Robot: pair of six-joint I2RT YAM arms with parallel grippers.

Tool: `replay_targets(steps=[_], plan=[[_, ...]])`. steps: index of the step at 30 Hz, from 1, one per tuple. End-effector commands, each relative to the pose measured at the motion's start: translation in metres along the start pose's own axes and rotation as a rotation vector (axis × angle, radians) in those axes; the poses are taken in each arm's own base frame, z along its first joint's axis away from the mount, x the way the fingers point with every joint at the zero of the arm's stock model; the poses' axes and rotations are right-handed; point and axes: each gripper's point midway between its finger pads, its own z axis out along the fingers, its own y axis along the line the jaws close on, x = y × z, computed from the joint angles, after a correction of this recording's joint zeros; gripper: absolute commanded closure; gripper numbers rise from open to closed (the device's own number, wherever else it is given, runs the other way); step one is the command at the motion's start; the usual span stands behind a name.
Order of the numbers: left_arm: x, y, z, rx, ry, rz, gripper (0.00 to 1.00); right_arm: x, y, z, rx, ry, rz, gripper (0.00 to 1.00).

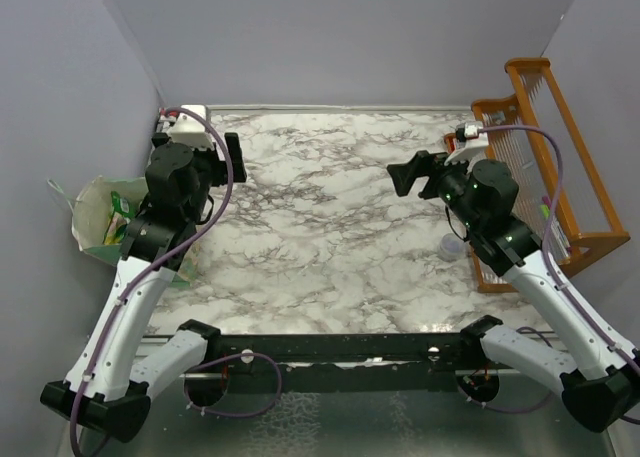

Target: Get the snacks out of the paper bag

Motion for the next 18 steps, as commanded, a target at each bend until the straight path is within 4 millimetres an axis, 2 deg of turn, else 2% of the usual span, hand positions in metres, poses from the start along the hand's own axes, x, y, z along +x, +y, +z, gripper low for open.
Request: replay_targets(steps=[1, 4, 7, 11, 13, 18], plan=[[0.013, 0.002, -0.001, 0.001, 0.104, 0.019, 0.01, -0.004, 0.03, 0.002, -0.183, -0.044, 0.011, 0.01], [0.021, 0.015, 0.0, -0.073, 0.154, 0.047, 0.01, 0.005, 0.034, 0.003, -0.219, -0.025, -0.001, 0.01], [0.024, 0.039, -0.008, -0.202, 0.183, 0.067, 0.01, 0.012, 0.036, 0.004, -0.241, -0.012, -0.004, 0.01], [0.019, 0.074, -0.033, -0.381, 0.149, 0.079, 0.01, 0.017, 0.039, 0.006, -0.266, -0.006, -0.003, 0.01], [0.008, 0.088, -0.05, -0.449, 0.085, 0.048, 0.01, 0.017, 0.041, 0.007, -0.277, -0.007, -0.005, 0.01], [-0.021, 0.08, -0.077, -0.34, -0.075, -0.01, 0.01, 0.02, 0.045, 0.009, -0.306, -0.006, -0.002, 0.01]])
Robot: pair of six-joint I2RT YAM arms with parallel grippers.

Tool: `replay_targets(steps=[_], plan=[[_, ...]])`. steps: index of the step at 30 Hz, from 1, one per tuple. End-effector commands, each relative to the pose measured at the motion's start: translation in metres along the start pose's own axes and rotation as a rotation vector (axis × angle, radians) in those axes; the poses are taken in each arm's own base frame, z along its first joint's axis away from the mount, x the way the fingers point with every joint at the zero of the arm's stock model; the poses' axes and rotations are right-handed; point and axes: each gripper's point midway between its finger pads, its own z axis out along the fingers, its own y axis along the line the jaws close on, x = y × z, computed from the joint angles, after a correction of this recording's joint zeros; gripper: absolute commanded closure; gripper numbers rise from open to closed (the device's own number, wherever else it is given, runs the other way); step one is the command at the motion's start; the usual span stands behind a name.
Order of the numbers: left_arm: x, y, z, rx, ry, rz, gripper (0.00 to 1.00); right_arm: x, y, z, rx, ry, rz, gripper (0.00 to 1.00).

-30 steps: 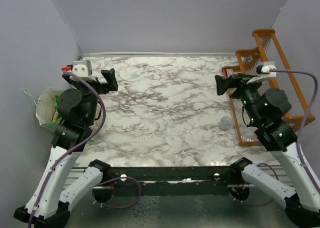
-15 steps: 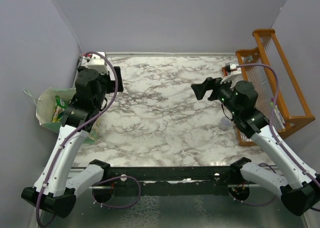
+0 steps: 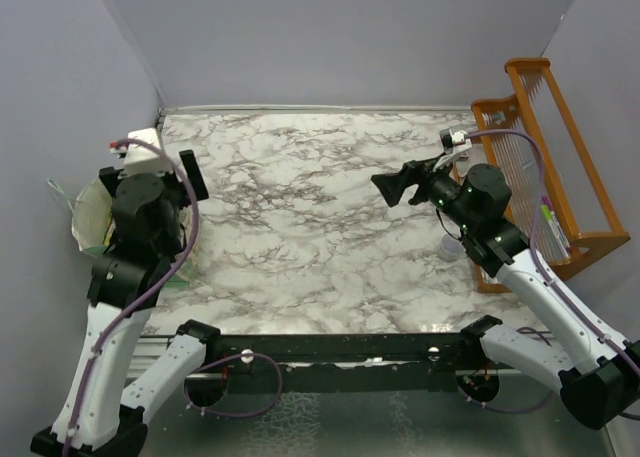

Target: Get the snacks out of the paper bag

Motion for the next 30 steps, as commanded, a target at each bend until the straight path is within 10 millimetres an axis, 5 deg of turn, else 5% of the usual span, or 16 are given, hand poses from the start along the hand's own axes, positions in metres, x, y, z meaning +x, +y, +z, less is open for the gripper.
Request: replay_targets(steps=[1, 7, 15, 27, 30], plan=[[-0.03, 0.019, -0.028, -0.001, -0.14, -0.075, 0.01, -0.005, 0.009, 0.005, -0.064, -0.027, -0.006, 0.01], [-0.044, 0.048, -0.039, -0.141, -0.133, -0.072, 0.01, 0.003, 0.008, 0.007, -0.069, -0.002, 0.011, 0.01], [0.001, 0.043, -0.012, -0.225, 0.051, 0.007, 0.01, 0.004, 0.009, 0.009, -0.073, 0.007, 0.011, 0.01], [0.032, 0.04, 0.022, -0.262, 0.093, 0.012, 0.01, 0.005, 0.008, 0.008, -0.071, 0.009, 0.008, 0.01], [0.038, 0.041, 0.034, -0.249, 0.121, -0.012, 0.1, 0.006, 0.008, 0.009, -0.071, 0.012, 0.01, 0.01]])
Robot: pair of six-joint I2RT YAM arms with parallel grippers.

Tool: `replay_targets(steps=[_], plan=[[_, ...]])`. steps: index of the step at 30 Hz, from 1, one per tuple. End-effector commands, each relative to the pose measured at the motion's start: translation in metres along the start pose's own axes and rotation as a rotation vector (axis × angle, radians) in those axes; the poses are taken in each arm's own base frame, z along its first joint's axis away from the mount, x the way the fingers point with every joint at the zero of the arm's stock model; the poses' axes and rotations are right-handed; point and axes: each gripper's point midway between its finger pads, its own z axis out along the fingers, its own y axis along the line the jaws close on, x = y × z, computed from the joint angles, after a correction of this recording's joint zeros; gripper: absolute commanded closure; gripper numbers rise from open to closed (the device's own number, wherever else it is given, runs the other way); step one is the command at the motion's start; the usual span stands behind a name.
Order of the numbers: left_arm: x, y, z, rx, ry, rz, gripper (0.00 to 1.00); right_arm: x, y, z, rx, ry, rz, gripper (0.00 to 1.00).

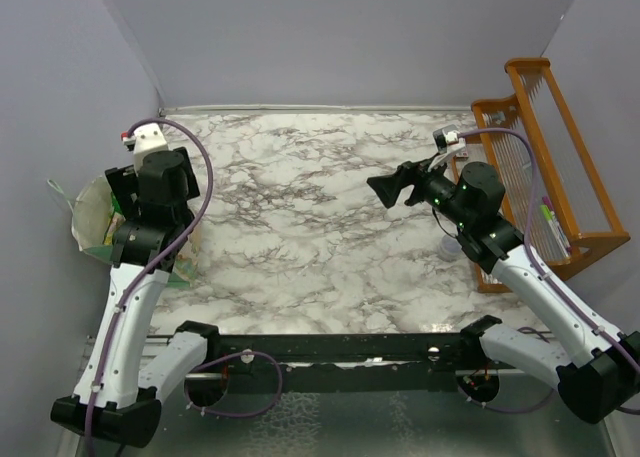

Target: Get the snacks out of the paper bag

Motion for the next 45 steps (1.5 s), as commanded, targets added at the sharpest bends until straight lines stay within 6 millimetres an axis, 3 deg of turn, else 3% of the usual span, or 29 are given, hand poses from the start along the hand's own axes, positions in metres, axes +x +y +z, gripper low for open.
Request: replay_targets(steps=[1, 6, 8, 12, 16, 25, 32, 40, 45], plan=[[-0.002, -0.006, 0.017, 0.021, 0.006, -0.054, 0.15, -0.006, 0.003, 0.001, -0.022, -0.019, -0.005, 0.01], [-0.003, -0.021, 0.012, 0.129, 0.015, -0.089, 0.49, -0.004, 0.002, 0.001, -0.017, -0.02, -0.002, 0.01], [-0.004, -0.03, 0.006, 0.195, 0.012, -0.103, 0.56, -0.002, 0.002, 0.002, -0.018, -0.018, 0.004, 0.01], [-0.002, -0.045, -0.002, 0.293, 0.037, -0.091, 0.8, 0.002, 0.002, 0.008, -0.028, -0.005, 0.018, 0.01], [-0.002, -0.072, -0.01, 0.454, 0.057, -0.068, 1.0, 0.006, 0.001, 0.016, -0.028, 0.019, 0.037, 0.01], [-0.019, -0.147, -0.048, 0.913, 0.066, -0.107, 1.0, 0.009, 0.001, 0.021, -0.03, 0.036, 0.055, 0.01], [-0.037, -0.198, -0.081, 1.208, 0.096, -0.269, 1.0, 0.007, -0.001, 0.016, -0.009, 0.033, 0.053, 0.01], [-0.029, -0.282, -0.141, 1.359, 0.112, -0.227, 1.0, 0.007, -0.007, 0.01, 0.026, 0.022, 0.044, 0.01], [-0.021, -0.318, -0.147, 1.37, 0.159, -0.224, 1.0, 0.005, -0.012, 0.007, 0.058, 0.019, 0.038, 0.01]])
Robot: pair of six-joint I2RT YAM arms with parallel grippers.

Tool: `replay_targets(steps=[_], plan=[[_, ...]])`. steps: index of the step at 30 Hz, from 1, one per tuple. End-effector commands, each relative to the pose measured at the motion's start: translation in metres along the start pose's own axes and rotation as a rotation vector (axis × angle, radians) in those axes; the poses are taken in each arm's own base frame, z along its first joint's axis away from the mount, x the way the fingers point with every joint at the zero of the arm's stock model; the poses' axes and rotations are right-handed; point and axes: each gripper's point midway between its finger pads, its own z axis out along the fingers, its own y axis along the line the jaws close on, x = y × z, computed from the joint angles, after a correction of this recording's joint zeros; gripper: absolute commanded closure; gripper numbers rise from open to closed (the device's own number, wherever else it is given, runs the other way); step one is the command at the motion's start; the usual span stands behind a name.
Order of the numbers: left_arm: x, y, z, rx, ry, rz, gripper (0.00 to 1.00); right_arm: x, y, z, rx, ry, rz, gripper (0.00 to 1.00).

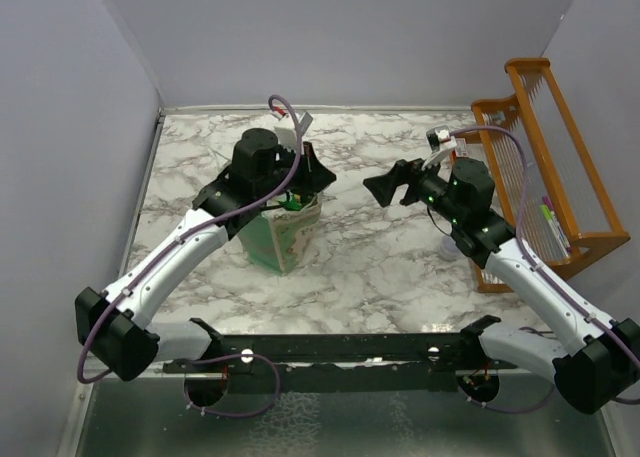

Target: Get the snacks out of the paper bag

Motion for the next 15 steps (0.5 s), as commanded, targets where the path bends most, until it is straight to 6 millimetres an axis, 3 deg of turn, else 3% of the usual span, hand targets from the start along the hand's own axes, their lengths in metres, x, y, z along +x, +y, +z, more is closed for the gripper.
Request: replay_targets(steps=[1, 7, 10, 12, 15], plan=[[-0.037, -0.024, 0.021, 0.047, -0.117, -0.003, 1.0, -0.013, -0.006, -0.006, 0.051, -0.036, -0.016, 0.01], [-0.053, -0.04, 0.037, 0.081, -0.126, 0.025, 1.0, -0.016, -0.008, -0.011, 0.069, -0.046, -0.017, 0.01], [-0.061, -0.036, 0.037, 0.045, -0.136, 0.04, 0.93, -0.016, -0.006, -0.011, 0.059, -0.045, -0.01, 0.01], [-0.063, -0.031, 0.035, 0.011, -0.131, 0.065, 0.83, -0.017, -0.004, -0.011, 0.05, -0.046, -0.007, 0.01], [-0.066, -0.024, 0.024, -0.049, -0.122, 0.112, 0.58, -0.02, -0.001, -0.01, 0.037, -0.05, -0.007, 0.01]])
